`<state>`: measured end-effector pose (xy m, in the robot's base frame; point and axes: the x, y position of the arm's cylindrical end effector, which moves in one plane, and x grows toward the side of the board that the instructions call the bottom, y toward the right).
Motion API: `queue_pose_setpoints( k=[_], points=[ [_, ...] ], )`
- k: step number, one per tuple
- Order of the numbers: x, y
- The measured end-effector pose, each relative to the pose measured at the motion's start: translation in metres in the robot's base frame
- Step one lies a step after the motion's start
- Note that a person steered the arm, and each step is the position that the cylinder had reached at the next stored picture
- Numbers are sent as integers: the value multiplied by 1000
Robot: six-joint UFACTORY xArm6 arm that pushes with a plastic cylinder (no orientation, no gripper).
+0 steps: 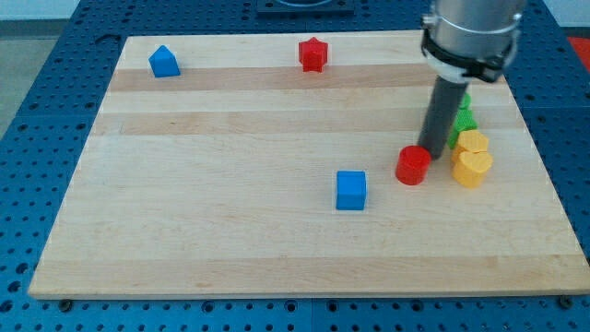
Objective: Nudge the yellow hexagon and yellow heart a bit right
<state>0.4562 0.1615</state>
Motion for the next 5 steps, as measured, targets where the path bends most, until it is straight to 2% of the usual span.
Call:
queue_pose_setpoints(
  k=[4, 5],
  points=[
    [1, 27],
    [38, 4]
  ],
)
